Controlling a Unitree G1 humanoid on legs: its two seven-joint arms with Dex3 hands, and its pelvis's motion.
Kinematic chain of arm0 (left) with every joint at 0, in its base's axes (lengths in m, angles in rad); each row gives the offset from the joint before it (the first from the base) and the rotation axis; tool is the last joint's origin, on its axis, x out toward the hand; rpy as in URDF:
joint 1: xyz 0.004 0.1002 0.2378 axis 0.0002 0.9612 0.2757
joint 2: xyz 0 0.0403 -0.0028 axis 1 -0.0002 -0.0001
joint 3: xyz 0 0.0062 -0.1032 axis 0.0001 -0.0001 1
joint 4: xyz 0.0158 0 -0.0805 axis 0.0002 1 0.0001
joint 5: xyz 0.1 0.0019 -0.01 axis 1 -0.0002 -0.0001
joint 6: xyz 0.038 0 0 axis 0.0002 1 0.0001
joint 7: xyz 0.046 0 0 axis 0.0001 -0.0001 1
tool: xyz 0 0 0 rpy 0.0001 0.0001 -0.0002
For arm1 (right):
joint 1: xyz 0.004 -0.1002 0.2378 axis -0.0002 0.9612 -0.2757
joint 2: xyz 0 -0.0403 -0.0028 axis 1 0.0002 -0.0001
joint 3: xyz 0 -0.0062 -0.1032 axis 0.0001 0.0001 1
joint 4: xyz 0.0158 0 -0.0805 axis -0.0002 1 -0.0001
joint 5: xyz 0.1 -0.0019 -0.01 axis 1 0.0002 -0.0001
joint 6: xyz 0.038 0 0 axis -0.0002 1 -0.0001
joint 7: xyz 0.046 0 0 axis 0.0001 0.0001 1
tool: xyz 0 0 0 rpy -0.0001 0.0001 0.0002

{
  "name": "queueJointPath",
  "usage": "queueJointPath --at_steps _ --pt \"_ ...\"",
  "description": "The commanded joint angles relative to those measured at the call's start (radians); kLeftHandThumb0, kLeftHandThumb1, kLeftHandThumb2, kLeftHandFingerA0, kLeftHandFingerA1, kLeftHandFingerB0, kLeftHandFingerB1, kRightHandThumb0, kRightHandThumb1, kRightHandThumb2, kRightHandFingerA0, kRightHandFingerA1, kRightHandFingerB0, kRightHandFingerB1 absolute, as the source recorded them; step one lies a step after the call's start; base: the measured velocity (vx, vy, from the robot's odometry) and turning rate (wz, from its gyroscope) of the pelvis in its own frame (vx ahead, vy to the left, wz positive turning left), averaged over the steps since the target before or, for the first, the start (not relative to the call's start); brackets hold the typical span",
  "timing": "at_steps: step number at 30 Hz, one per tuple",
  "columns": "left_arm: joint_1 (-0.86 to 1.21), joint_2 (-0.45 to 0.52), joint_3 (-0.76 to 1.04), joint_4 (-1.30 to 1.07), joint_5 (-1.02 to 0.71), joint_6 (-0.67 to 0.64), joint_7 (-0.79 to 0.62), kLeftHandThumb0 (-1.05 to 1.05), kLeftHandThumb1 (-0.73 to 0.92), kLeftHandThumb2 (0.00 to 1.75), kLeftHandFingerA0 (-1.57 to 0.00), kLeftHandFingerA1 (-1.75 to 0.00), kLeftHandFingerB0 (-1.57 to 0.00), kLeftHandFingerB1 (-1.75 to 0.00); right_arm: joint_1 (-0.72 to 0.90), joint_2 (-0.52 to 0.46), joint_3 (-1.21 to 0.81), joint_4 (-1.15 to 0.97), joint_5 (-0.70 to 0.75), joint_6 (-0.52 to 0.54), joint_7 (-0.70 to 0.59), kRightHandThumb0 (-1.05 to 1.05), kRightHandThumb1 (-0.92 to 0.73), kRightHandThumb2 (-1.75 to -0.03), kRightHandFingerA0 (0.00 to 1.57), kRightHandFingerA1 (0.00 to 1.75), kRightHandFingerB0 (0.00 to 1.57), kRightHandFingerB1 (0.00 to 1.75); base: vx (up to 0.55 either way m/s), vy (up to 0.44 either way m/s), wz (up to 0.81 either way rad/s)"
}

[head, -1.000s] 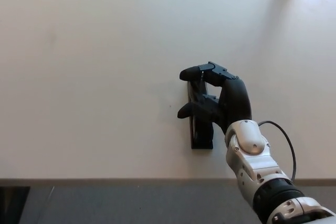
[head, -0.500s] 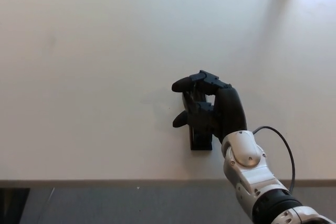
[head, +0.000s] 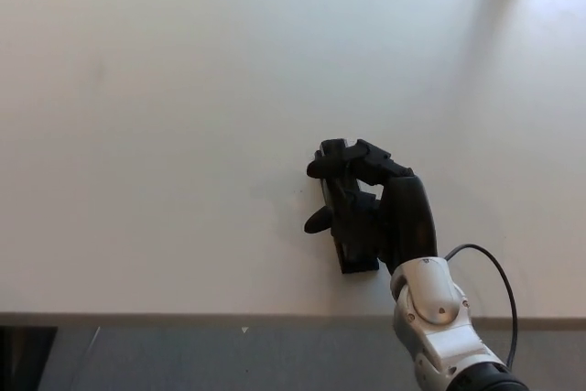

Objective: The robot uses its right hand to press on the stapler that is in the middle of the desk

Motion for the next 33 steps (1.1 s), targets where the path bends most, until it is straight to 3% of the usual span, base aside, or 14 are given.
queueJointPath --at_steps 1,5,6,13,17,19,21,22,28,29,30,32,33 --pt "0.124 0.000 0.005 0.070 -0.003 -0.207 -0.055 -0.24 0.83 1.28 -0.01 -0.49 -0.01 -0.50 0.561 0.059 0.040 0.238 -0.073 0.275 -0.008 -0.16 -0.78 -0.68 1.25 0.94 0.78 1.20 0.00 0.000 0.00" --pt "0.131 -0.002 0.021 0.077 -0.031 -0.191 -0.095 -0.25 0.83 1.28 -0.01 -0.50 -0.01 -0.50 0.581 0.057 0.047 0.241 -0.080 0.272 -0.010 -0.15 -0.77 -0.69 1.25 0.94 0.78 1.19 0.00 0.000 0.00" --pt "0.134 0.010 -0.006 0.082 0.010 -0.200 -0.050 -0.51 0.92 0.96 -0.04 -0.41 -0.02 -0.25 0.584 0.057 0.042 0.241 -0.076 0.274 -0.014 -0.16 -0.78 -0.66 1.25 0.98 0.78 1.17 0.00 0.000 0.00" --pt "0.103 0.004 0.009 0.067 -0.017 -0.188 -0.071 -0.54 0.92 0.96 -0.06 -0.43 0.00 -0.25 0.539 0.057 0.038 0.238 -0.074 0.287 -0.038 -0.17 -0.78 -0.65 1.24 1.00 0.78 1.21 0.00 0.000 0.00" --pt "0.045 0.010 0.000 0.053 -0.006 -0.212 -0.055 -0.50 0.92 1.02 -0.08 -0.45 -0.01 -0.30 0.421 0.056 -0.001 0.212 -0.035 0.276 -0.020 -0.17 -0.79 -0.67 1.24 1.00 0.74 1.25 0.00 0.000 0.00" --pt "-0.002 0.006 0.004 0.035 -0.013 -0.149 -0.031 -0.54 0.92 0.94 -0.06 -0.42 -0.07 -0.27 0.270 0.046 -0.039 0.152 0.010 0.210 0.030 -0.16 -0.75 -0.73 1.27 1.03 0.77 1.17 0.00 0.000 0.00" --pt "-0.047 0.005 0.004 0.026 -0.016 -0.136 -0.025 -0.54 0.92 0.94 -0.06 -0.42 -0.07 -0.27 0.214 0.039 -0.050 0.147 0.017 0.223 0.031 -0.16 -0.75 -0.73 1.27 1.03 0.77 1.17 0.00 0.000 0.00" --pt "-0.068 0.016 -0.002 0.025 -0.009 -0.149 -0.032 -0.27 0.79 1.26 0.00 -0.49 0.00 -0.49 0.085 0.027 -0.070 0.036 0.050 0.207 0.037 -0.12 -0.69 -0.81 1.27 1.09 0.81 1.11 0.00 0.000 0.00" --pt "-0.196 0.032 0.001 0.008 -0.011 -0.121 -0.025 -0.27 0.79 1.26 0.00 -0.49 0.00 -0.49 -0.114 -0.004 -0.122 -0.002 0.080 0.243 0.045 -0.12 -0.69 -0.81 1.27 1.09 0.81 1.11 0.00 0.000 0.00" --pt "-0.203 0.034 -0.001 -0.010 -0.012 -0.102 -0.026 -0.49 0.92 0.95 -0.03 -0.41 -0.02 -0.24 -0.170 -0.031 -0.128 -0.078 0.088 0.226 0.060 -0.17 -0.75 -0.77 1.21 1.24 0.80 1.12 0.00 0.000 0.00" --pt "-0.212 0.031 0.007 -0.033 -0.029 -0.080 -0.042 -0.46 0.92 0.96 -0.02 -0.37 -0.01 -0.23 -0.250 -0.073 -0.136 -0.207 0.105 0.206 0.086 -0.16 -0.72 -0.82 1.22 1.21 0.80 1.13 0.00 0.000 0.00" --pt "-0.234 0.004 0.047 -0.039 -0.103 -0.082 -0.121 -0.49 0.92 0.99 -0.02 -0.36 -0.01 -0.21 -0.273 -0.086 -0.146 -0.264 0.113 0.234 0.091 -0.16 -0.72 -0.81 1.24 1.19 0.81 1.11 0.00 0.000 0.00" --pt "-0.239 0.002 0.039 -0.064 -0.095 -0.075 -0.111 -0.59 0.91 1.10 -0.05 -0.44 0.00 -0.24 -0.287 -0.098 -0.148 -0.297 0.111 0.241 0.096 -0.19 -0.76 -0.73 1.25 1.19 0.77 1.10 0.00 0.000 0.00"
